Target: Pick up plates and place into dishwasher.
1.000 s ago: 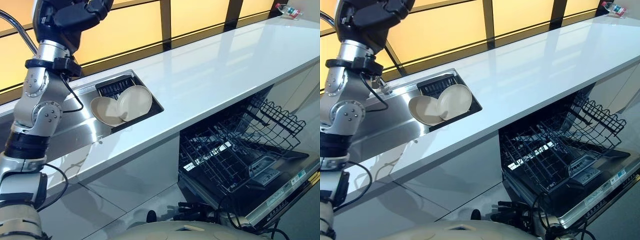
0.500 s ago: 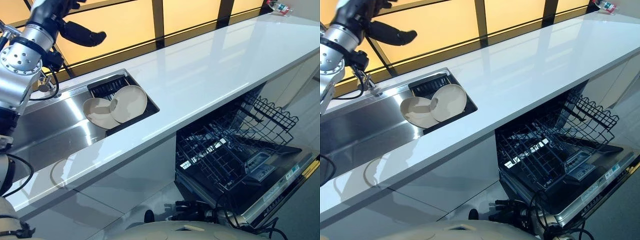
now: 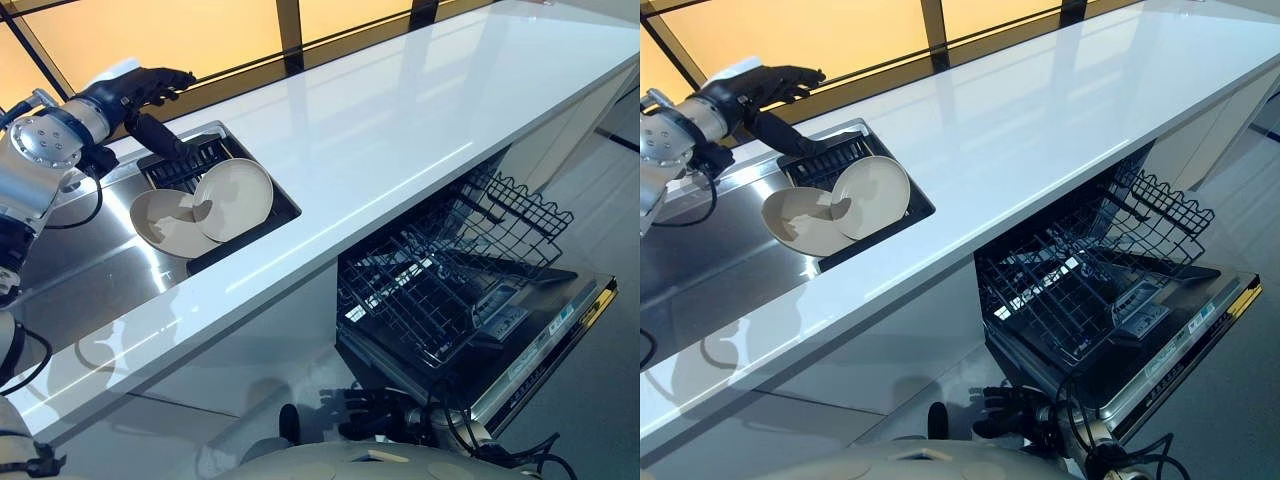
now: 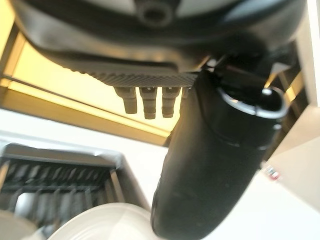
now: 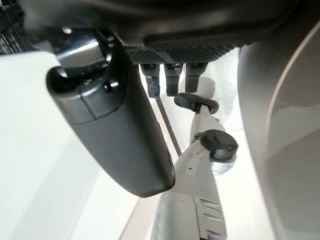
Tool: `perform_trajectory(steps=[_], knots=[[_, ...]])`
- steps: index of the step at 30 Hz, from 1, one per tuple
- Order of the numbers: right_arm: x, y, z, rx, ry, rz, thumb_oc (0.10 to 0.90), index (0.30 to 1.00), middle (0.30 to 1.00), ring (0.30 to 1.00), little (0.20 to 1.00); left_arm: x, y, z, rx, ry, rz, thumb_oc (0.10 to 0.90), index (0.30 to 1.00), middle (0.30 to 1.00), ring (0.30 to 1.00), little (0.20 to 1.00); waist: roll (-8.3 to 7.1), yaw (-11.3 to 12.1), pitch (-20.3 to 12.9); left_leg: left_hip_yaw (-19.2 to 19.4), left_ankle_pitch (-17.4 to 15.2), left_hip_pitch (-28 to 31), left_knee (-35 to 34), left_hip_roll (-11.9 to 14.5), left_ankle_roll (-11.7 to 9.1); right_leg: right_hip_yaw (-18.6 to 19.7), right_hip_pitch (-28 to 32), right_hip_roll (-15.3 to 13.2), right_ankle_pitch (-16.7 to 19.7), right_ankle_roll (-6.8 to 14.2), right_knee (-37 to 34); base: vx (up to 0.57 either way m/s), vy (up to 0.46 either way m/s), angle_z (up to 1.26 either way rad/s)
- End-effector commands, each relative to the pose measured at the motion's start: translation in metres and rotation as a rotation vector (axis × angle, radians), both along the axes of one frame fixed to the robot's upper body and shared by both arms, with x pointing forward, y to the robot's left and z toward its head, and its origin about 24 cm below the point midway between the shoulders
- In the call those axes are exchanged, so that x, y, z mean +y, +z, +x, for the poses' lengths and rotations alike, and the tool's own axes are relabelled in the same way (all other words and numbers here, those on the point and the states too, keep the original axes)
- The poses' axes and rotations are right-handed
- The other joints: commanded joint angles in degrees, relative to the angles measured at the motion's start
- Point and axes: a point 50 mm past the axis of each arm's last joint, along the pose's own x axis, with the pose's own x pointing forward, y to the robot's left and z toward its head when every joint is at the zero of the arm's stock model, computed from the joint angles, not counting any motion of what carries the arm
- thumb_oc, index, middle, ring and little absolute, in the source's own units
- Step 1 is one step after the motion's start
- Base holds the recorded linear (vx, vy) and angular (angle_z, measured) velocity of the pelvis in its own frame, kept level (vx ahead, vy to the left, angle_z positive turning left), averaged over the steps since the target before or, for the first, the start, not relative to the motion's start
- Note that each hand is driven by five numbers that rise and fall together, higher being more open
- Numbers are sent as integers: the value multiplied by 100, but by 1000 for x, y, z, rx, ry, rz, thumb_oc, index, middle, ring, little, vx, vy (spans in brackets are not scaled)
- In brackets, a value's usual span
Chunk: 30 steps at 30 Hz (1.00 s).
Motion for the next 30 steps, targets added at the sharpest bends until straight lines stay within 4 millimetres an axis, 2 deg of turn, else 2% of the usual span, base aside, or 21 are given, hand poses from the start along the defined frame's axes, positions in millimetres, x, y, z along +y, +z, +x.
perform_trajectory(steps=[1,8,18,30], knots=[[-25,-6,-37,83,50,-76,800,900,900,900,900,27,95,-25,-309,119,2,800,900,900,900,900,112,-33,320,394,-1050,636,30,-330,103,277,-528,-144,560,338,30,-77,32,-4],[-26,-1,-26,45,45,-74,800,900,900,900,900,39,87,-27,-272,143,-44,800,900,900,900,900,81,-12,481,348,-1034,536,30,-341,107,281,-625,-141,571,342,39,-49,13,0],[-27,-1,-25,37,34,-75,800,900,900,900,900,33,80,-22,-267,105,-138,800,900,900,900,900,59,-10,608,349,-1023,487,30,-340,115,287,-669,-128,566,328,46,-1,5,2],[-27,9,-1,-65,26,-70,800,900,900,900,900,29,86,-19,-334,126,-150,800,900,900,900,900,-42,-60,1074,452,-907,207,30,-298,121,363,-988,-125,655,305,79,-53,2,-2]])
